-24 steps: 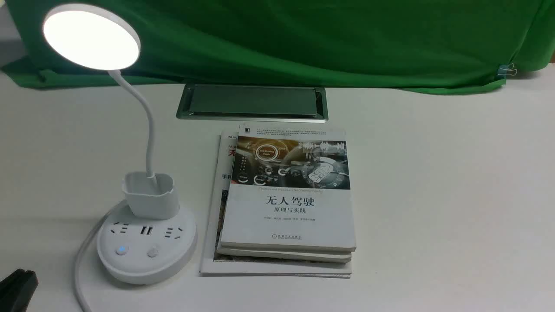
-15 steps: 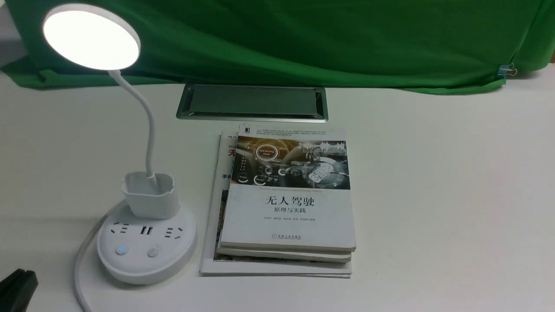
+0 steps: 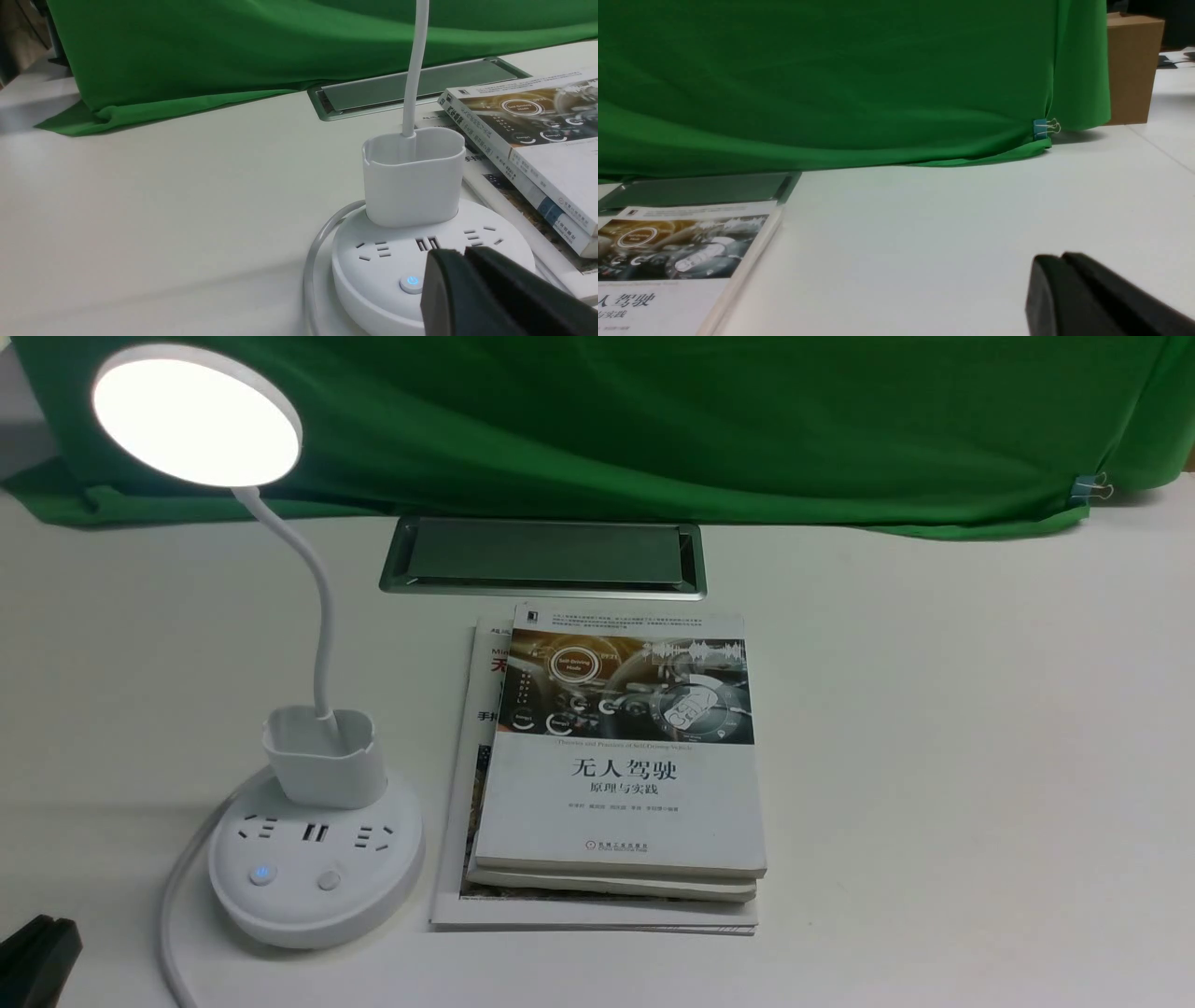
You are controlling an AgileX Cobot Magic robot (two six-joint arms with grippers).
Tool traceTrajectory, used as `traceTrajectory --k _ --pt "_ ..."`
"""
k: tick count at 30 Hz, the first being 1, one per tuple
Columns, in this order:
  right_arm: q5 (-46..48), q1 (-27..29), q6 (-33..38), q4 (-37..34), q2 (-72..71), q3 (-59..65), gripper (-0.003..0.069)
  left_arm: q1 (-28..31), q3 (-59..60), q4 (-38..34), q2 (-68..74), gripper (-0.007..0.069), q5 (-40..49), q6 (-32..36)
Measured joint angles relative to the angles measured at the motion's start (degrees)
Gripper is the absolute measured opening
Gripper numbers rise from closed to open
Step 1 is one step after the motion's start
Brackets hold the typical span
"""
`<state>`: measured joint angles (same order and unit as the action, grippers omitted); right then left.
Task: Turn off the desk lamp on the white desktop by hand.
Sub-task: 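Press the power button on the round power strip under the lamp with the left gripper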
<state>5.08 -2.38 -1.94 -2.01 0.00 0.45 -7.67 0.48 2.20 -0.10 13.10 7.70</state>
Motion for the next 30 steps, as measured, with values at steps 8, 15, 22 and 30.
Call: traceTrajectory --k 8,15,22,30 --pt "0.0 0.0 0.0 0.0 0.0 0.0 0.0035 0.0 0.0 -0.25 0.0 0.0019 0.0 0.0" --pt "-0.02 0.0 0.0 0.0 0.0 0.0 0.0035 0.0 0.0 -0.24 0.0 0.0019 -0.5 0.0" --pt "-0.02 0.0 0.0 0.0 0.0 0.0 0.0035 0.0 0.0 -0.24 0.0 0.0019 -9.44 -0.02" --pt "-0.02 0.0 0.0 0.0 0.0 0.0 0.0035 0.0 0.0 0.42 0.0 0.0019 -19.17 1.62"
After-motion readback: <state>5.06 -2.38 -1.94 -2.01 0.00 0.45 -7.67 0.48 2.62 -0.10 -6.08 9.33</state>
